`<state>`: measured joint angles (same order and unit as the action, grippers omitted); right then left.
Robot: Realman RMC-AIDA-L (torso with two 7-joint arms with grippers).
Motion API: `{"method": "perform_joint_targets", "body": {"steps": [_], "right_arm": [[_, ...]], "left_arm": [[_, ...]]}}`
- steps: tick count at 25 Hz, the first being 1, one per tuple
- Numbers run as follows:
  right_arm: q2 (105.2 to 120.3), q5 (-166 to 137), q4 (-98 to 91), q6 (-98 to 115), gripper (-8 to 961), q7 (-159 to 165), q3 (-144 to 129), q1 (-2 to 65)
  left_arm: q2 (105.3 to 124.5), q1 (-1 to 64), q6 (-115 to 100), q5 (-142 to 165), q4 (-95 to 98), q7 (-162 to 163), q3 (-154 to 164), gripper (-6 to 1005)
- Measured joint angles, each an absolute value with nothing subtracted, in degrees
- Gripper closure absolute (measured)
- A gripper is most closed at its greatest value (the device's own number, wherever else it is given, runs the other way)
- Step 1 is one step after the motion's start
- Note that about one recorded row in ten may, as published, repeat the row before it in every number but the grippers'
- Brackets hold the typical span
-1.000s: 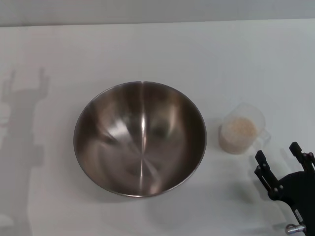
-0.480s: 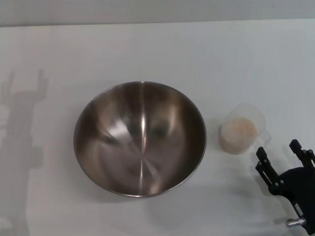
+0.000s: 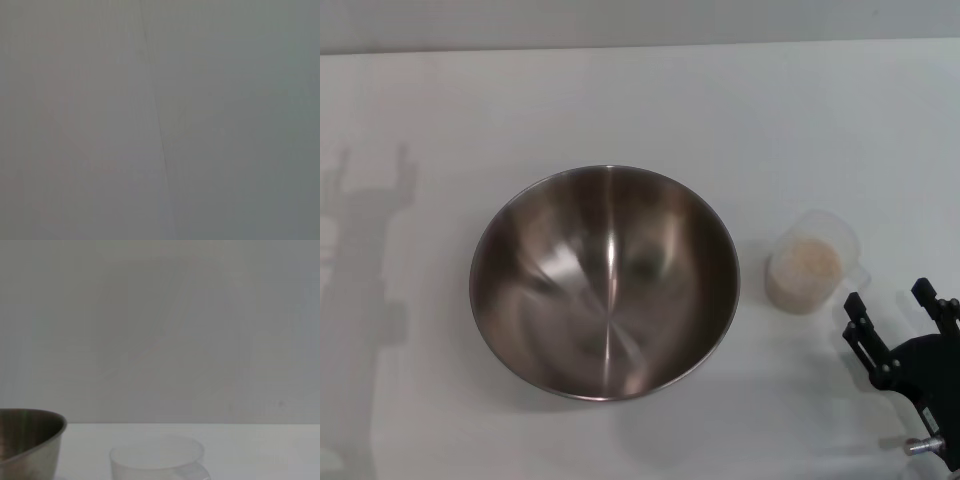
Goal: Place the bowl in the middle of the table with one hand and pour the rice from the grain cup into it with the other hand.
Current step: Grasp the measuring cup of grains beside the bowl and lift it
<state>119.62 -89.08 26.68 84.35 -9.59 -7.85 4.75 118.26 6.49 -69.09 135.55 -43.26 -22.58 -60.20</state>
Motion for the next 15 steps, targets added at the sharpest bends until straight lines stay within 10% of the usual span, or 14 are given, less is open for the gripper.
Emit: {"method": "perform_joint_targets", "body": {"steps": [15], "right_arm": [[119.62,-87.83,25.66,84.11,179,-9.22,-4.47,4.03]], "left_arm": [[118.21,6.96,-69.08,135.58,-41.59,-22.60,-60.21,269]]}}
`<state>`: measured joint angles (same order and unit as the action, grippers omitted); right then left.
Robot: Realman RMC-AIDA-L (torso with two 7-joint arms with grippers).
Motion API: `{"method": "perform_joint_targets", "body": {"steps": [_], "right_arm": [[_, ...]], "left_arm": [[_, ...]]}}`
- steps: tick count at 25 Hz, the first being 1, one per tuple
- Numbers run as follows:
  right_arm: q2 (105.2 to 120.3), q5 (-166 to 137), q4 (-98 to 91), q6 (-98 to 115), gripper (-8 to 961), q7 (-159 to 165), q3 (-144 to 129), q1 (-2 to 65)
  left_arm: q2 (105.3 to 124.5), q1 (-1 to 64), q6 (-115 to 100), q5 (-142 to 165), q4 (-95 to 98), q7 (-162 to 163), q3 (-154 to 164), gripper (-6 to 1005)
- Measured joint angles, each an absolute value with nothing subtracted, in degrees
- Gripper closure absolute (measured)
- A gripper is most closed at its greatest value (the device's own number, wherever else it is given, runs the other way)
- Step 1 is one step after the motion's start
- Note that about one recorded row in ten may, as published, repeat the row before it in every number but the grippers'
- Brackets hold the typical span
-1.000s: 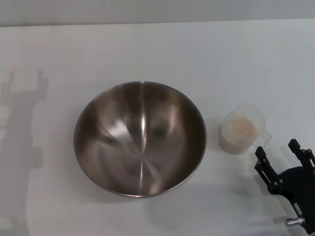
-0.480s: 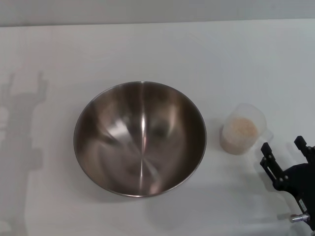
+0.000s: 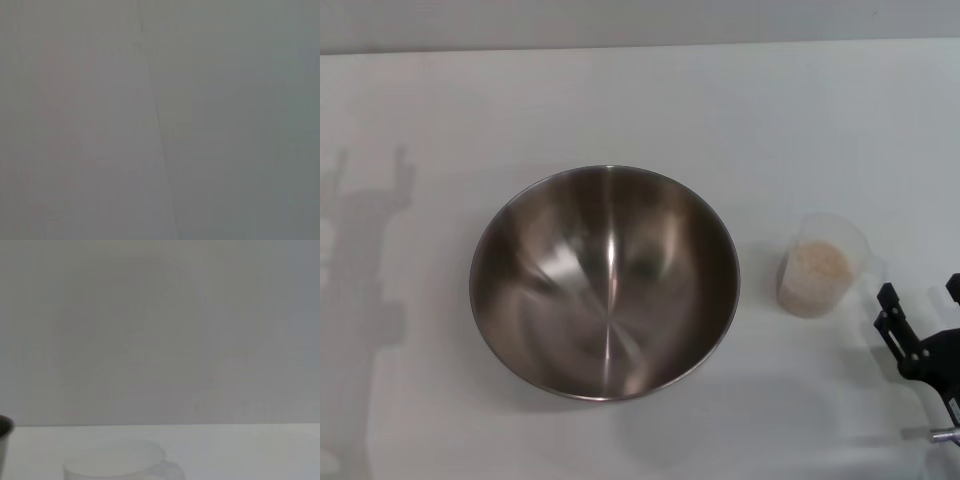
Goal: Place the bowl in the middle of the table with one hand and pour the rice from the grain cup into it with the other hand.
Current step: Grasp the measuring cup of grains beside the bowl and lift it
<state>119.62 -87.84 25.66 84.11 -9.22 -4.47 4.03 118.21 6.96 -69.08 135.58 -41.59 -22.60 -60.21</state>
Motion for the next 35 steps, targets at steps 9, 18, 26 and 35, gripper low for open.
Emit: {"method": "perform_joint_targets", "body": {"steps": [9,18,26,35], "right_arm": [[119.58,-87.10,25.95,84.58,179,-8.93,-5.99,4.04],[119.79,-87.13,26.09,87.57,180,-9.27,-8.97,3.10],[119.40,-86.75,25.50,85.85,188,-8.53,-8.42,5.07],[119.53,-86.74,24.65,82.74,205,-8.38,-8.20,6.41]], "left_arm": [[118.21,6.88,-69.08,135.62,-41.56,-22.80,-60.20,270],[118.43,7.17,-69.04,137.79,-41.57,-22.98,-60.11,271],[118.36,6.81,-69.04,137.82,-41.58,-23.02,-60.19,271],[118.39,6.66,-69.09,137.81,-41.29,-23.03,-60.19,272]]}}
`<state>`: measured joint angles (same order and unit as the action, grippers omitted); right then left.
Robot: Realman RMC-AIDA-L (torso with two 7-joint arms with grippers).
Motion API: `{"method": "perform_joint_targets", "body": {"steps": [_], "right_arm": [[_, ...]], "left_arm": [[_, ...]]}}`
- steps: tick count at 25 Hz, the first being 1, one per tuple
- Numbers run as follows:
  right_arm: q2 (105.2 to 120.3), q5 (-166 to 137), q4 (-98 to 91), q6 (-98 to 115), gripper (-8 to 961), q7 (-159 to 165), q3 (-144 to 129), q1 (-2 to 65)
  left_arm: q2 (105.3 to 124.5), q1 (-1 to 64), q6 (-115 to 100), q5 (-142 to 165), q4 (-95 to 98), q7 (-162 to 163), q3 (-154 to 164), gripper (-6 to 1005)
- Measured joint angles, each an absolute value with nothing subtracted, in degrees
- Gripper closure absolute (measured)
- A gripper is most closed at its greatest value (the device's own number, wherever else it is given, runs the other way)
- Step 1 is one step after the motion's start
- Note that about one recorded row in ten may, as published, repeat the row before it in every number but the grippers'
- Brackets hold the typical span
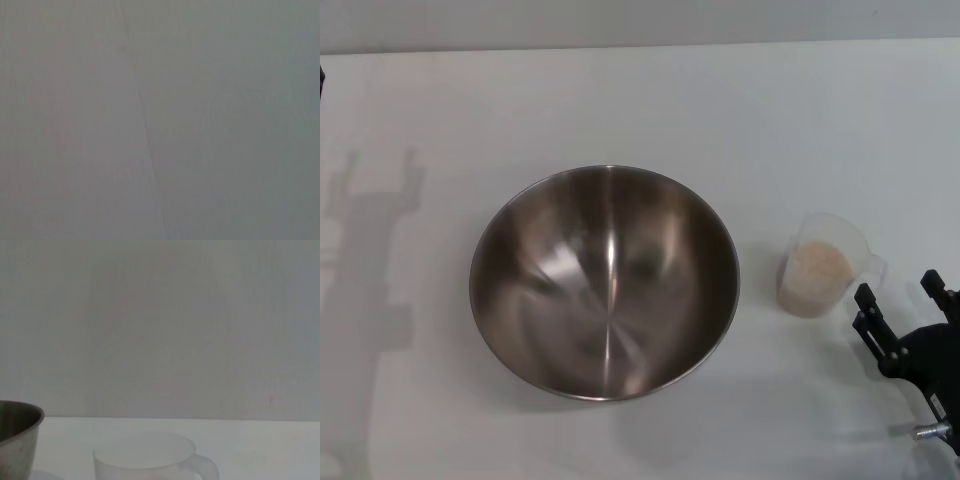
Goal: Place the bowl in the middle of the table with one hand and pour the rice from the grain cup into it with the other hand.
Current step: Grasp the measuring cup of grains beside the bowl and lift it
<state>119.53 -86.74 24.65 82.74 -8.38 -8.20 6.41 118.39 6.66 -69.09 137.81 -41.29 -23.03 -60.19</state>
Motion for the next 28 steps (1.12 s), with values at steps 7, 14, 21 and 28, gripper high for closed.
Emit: {"method": "perform_joint_targets", "body": {"steps": [7,14,21,28], "right_arm": [[119.59,-86.74,24.29,82.68,218,-8.35,-7.00,6.57],[119.51,-86.74,23.79,82.61,231,-8.35,-6.03,6.87],[119.52,-86.75,22.90,80.71,244,-8.34,-5.22,8.34],[119.61,-86.75,22.66,79.61,257,-8.34,-4.77,10.11]], "left_arm": [[118.39,6.57,-69.09,137.81,-40.88,-22.97,-60.11,272],[118.45,6.71,-69.09,137.81,-39.67,-22.77,-60.12,272],[118.50,6.80,-69.08,137.81,-39.13,-22.73,-60.12,273],[118.48,6.95,-69.04,137.81,-38.11,-22.69,-60.12,273]]}}
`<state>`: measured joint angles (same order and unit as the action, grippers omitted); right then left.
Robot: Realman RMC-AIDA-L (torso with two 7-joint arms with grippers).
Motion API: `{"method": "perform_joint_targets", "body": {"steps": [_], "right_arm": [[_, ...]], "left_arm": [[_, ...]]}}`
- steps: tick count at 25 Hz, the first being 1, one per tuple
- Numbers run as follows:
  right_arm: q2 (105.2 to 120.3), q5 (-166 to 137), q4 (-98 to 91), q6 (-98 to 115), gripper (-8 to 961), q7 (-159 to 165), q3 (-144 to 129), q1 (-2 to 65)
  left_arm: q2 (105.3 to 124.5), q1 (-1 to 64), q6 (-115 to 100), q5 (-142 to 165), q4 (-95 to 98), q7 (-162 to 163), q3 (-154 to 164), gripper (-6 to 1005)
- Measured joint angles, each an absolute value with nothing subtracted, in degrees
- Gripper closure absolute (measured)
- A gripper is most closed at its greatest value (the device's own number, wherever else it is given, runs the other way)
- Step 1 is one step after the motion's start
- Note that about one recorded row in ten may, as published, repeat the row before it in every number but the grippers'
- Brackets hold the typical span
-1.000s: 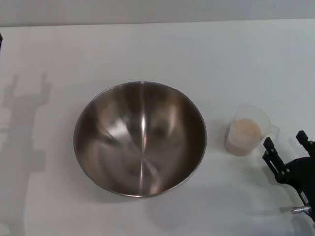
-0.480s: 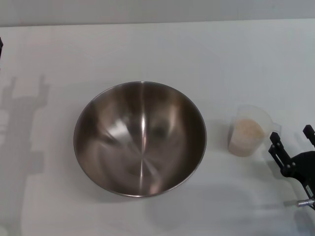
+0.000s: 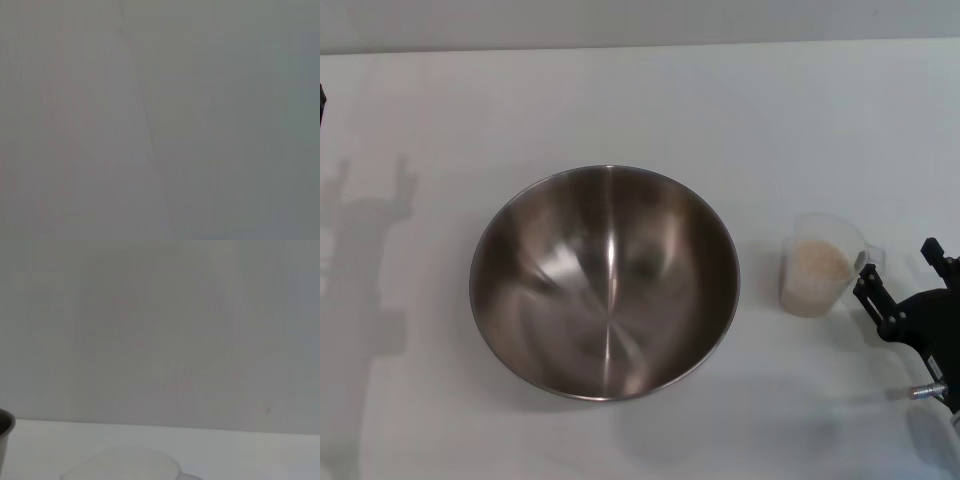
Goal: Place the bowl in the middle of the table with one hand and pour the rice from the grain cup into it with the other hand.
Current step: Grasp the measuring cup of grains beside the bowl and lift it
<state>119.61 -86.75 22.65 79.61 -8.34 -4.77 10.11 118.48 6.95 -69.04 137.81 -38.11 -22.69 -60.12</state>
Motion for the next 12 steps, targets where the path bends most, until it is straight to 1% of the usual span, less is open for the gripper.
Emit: {"method": "perform_joint_targets", "body": {"steps": [12], "right_arm": [[119.71,-87.35,22.93,80.15,280,-8.35,-5.07,10.37]], "left_arm": [[118.47,7.17,-68.85,137.81,-37.48,-22.67,-60.12,274]]}}
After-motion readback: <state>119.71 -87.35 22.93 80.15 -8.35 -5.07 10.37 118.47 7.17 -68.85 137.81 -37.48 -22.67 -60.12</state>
